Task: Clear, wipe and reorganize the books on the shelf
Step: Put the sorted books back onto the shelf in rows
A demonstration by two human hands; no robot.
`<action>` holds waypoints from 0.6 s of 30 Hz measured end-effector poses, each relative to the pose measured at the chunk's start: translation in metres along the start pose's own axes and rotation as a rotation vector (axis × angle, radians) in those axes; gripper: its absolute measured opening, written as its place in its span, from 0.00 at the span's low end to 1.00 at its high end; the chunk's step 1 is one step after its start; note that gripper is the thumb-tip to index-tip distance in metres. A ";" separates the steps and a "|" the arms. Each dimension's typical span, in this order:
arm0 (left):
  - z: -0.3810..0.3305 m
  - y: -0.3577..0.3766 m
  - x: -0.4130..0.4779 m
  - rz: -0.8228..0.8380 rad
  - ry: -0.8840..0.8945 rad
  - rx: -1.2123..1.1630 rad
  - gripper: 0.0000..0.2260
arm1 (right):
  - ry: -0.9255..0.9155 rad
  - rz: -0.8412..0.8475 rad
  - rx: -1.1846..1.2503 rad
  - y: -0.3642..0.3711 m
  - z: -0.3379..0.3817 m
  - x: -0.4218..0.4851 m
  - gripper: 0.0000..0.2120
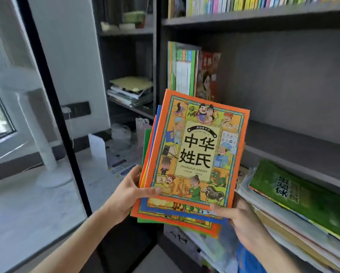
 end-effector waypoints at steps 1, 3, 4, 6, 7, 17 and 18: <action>-0.015 0.003 0.002 0.006 0.031 0.005 0.47 | -0.062 -0.001 -0.018 -0.001 0.019 0.000 0.26; -0.037 0.008 0.008 0.030 0.087 -0.011 0.48 | -0.124 0.005 -0.033 0.001 0.049 -0.002 0.24; -0.046 0.010 0.014 0.046 0.103 -0.029 0.48 | -0.157 -0.003 -0.029 -0.001 0.062 -0.001 0.24; -0.069 0.014 0.031 0.072 0.159 -0.048 0.48 | -0.215 -0.034 -0.066 -0.006 0.088 0.006 0.25; -0.082 0.016 0.044 0.101 0.195 -0.051 0.48 | -0.246 -0.055 -0.085 -0.007 0.103 0.011 0.26; -0.183 0.035 0.199 0.397 0.371 0.016 0.40 | -0.486 -0.351 -0.206 -0.038 0.199 0.076 0.43; -0.187 0.040 0.215 0.418 0.376 0.038 0.40 | -0.507 -0.393 -0.205 -0.046 0.202 0.082 0.39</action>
Point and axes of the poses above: each hand's wrist, its own x-axis towards the middle knuckle, its own y-axis out of the palm, z = x × y, the point moved 3 cm from there along x, towards the middle knuckle, and after that the axes turned 9 degrees about z, right-handed, at the moved point
